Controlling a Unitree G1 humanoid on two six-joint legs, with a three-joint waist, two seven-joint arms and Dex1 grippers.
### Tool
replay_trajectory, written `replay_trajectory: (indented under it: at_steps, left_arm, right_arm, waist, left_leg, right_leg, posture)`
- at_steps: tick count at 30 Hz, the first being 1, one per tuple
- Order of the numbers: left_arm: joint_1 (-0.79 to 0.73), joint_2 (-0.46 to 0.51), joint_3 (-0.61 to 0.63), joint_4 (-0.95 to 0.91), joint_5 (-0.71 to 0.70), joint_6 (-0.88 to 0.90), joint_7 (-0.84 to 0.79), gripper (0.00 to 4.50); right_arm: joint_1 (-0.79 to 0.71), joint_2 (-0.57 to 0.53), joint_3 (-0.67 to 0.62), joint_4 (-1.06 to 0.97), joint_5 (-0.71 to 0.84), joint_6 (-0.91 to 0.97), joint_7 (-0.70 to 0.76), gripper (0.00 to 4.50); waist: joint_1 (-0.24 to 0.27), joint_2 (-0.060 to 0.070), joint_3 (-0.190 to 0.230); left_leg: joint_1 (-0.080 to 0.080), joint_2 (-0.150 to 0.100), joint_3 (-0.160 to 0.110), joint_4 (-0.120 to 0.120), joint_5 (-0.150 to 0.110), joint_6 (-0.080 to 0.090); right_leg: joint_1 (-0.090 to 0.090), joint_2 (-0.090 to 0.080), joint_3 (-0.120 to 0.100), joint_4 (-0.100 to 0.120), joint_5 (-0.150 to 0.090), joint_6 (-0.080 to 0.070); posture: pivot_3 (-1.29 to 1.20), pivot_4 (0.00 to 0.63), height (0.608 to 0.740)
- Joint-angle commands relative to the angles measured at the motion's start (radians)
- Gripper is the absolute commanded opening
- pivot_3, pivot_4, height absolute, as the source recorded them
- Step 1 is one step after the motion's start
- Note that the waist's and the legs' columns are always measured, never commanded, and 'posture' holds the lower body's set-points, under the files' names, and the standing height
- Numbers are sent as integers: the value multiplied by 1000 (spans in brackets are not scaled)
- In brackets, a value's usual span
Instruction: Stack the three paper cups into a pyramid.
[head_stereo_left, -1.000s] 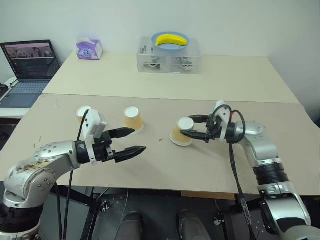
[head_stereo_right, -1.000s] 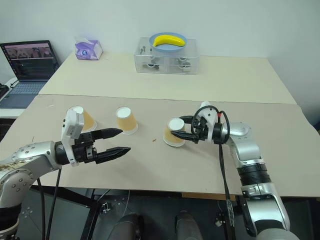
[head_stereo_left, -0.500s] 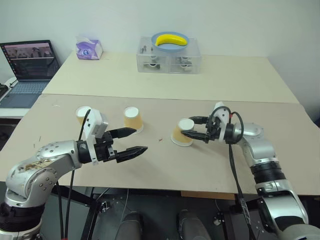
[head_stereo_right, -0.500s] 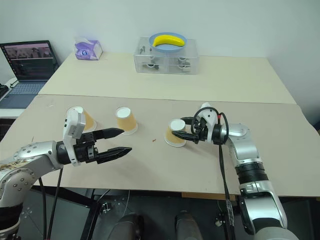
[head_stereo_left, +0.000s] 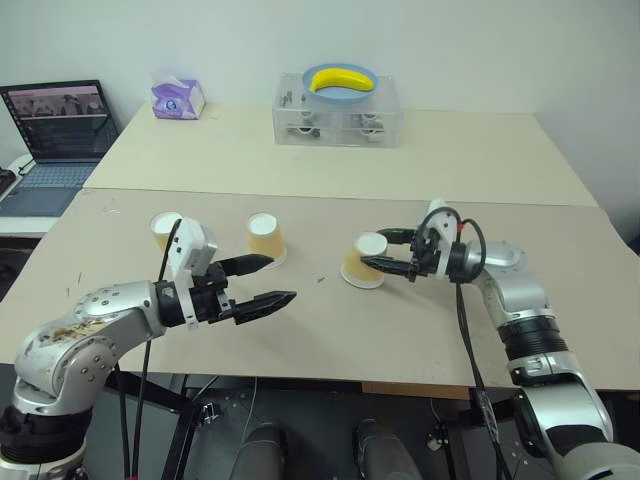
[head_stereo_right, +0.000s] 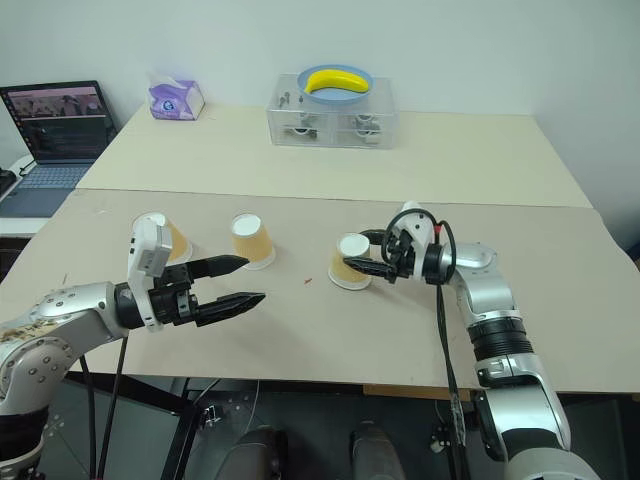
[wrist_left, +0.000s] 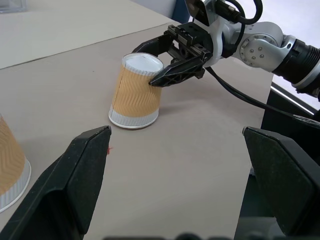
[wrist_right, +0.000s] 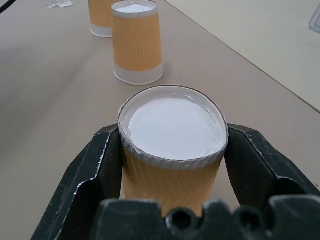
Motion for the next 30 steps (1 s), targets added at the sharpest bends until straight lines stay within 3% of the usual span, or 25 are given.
replay_trajectory:
  at_steps: [1,4,13,23,30]
  left_arm:
    - [-4,-1,19,-37,-18,-6,5,4500]
    - [-4,0,19,-37,-18,-6,6,4500]
    - [-12,-4,15,-29,-17,-7,5,4500]
    - [-37,-18,15,1,-28,0,0,4500]
    - [-45,-17,22,20,-47,9,2,4500]
  right_arm:
    - [-14,14,-30,6,18,-37,-2,3706]
    - [-17,20,-31,35,1,-26,-25,4388]
    - [-31,-30,-66,0,48,51,16,4388]
    - [39,-154,-138,-200,230,340,134,4388]
    - [63,-184,-197,-221,264,377,97,4388]
  waist:
    - [-1,0,0]
    - [-1,0,0]
    - [0,0,0]
    - [3,0,0]
    - [0,0,1]
  left_leg:
    - [0,0,0,0,0,0]
    - [0,0,0,0,0,0]
    - [0,0,0,0,0,0]
    - [0,0,0,0,0,0]
    - [0,0,0,0,0,0]
  right_leg:
    - [0,0,0,0,0,0]
    - [0,0,0,0,0,0]
    - [0,0,0,0,0,0]
    - [0,0,0,0,0,0]
    - [0,0,0,0,0,0]
  posture:
    - [0,150,694]
    - [0,150,694]
    - [0,150,694]
    - [0,150,694]
    - [0,150,694]
